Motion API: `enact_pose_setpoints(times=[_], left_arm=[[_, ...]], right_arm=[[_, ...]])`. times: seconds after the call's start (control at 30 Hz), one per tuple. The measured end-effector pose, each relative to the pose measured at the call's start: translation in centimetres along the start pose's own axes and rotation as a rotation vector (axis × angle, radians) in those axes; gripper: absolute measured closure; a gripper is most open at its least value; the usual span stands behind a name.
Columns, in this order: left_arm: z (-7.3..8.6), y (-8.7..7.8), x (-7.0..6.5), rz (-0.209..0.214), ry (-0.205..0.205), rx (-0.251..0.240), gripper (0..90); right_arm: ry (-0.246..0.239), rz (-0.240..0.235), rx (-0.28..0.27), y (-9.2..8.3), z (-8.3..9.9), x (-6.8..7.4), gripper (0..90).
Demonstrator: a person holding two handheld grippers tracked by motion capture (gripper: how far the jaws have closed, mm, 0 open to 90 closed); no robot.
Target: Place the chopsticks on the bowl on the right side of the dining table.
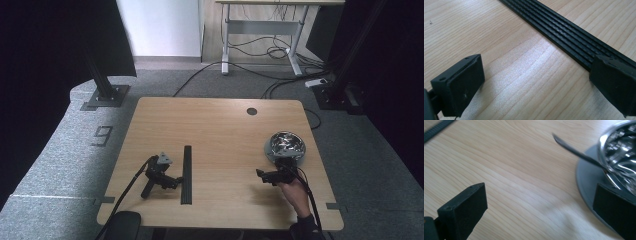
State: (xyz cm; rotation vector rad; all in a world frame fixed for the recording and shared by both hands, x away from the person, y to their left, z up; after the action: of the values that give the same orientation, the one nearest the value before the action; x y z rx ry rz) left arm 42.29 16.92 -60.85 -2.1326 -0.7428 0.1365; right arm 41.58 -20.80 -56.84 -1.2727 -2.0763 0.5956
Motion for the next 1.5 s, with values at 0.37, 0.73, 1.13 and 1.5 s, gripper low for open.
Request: enact_pose_setpoints(times=[0.37, 0.73, 1.13, 1.5], left_arm=[[0.0, 0.0, 0.0, 0.000, 0.000, 0.000, 0.0], [0.0, 0.0, 0.0, 0.000, -0.001, 0.000, 0.0], [0.0, 0.0, 0.0, 0.000, -0.001, 0.000, 0.0], [0.0, 0.0, 0.0, 0.000, -0.001, 0.000, 0.0]], right_arm=[[-0.034, -0.034, 0.023, 2.4, -1.4, 2.4, 0.0], [-0.079, -0.060, 0.069, 5.0, -2.0, 5.2, 0.0], [-0.113, -0.120, 0.087, 6.9, -2.5, 8.7, 0.0], [-0.172, -0.166, 0.113, 8.6, -2.5, 11.9, 0.0]])
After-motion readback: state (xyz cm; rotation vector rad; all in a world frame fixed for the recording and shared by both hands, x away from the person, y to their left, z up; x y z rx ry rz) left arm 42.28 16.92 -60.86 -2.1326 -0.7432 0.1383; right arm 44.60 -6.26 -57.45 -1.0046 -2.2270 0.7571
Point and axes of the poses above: each handheld gripper's, and its own axes: y roughly forward along the jaws, z roughly out of its underside, x roughly to its left, the point moved 8 cm from there along y, roughly forward along the jaws, and after that the axes turned 14 degrees about y, right-handed, at the moved point
